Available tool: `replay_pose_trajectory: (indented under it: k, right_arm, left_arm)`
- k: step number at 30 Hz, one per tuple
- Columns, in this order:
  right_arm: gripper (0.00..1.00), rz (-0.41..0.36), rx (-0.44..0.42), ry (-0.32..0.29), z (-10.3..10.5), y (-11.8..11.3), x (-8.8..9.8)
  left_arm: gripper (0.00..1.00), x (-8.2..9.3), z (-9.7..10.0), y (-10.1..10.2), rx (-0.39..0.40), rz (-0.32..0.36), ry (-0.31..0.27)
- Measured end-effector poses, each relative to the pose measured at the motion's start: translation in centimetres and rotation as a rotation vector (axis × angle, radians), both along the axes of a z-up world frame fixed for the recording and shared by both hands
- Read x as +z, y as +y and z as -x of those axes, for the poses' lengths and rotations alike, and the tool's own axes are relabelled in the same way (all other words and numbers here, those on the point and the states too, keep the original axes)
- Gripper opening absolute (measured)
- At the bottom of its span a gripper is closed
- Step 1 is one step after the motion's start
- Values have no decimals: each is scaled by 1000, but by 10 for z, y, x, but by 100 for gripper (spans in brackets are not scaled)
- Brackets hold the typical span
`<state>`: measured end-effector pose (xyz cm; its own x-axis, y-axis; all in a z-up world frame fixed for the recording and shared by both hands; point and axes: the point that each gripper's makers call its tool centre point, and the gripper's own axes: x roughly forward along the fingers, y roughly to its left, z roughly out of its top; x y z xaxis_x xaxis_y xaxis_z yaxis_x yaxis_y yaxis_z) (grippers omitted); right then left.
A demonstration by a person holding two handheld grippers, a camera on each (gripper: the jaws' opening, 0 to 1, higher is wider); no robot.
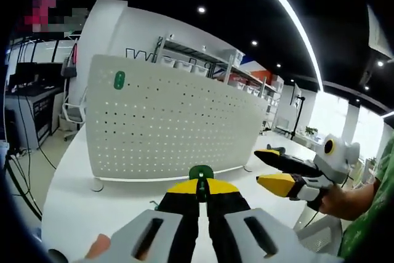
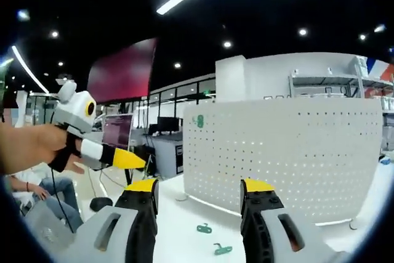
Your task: Insert the hook assembly into the mounting plate slot until the hook locks in place.
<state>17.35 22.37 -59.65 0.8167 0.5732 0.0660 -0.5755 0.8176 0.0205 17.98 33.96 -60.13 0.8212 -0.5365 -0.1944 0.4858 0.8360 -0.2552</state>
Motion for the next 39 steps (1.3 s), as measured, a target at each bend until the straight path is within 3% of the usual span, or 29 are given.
replay_pose_trajectory:
  k: [5, 10, 31, 38, 39]
  right_arm:
    - [54, 10, -18, -6, 3, -2, -8]
    - [56, 9, -31, -7, -1, -5, -4]
    - [56, 21, -52, -26, -14, -19, -3]
    - [56, 22, -61, -21, -18, -26, -6]
    - [56, 23, -64, -19, -19, -28, -6]
  left_arm:
    - [2, 8, -9, 3, 41, -7, -34]
    - [2, 22, -23, 6, 96, -20, -92]
    - [2, 96, -114, 29, 306, 14, -267]
    - [2, 108, -142, 37, 361, -12, -311]
    - [2, 111, -146, 38, 370, -72, -338]
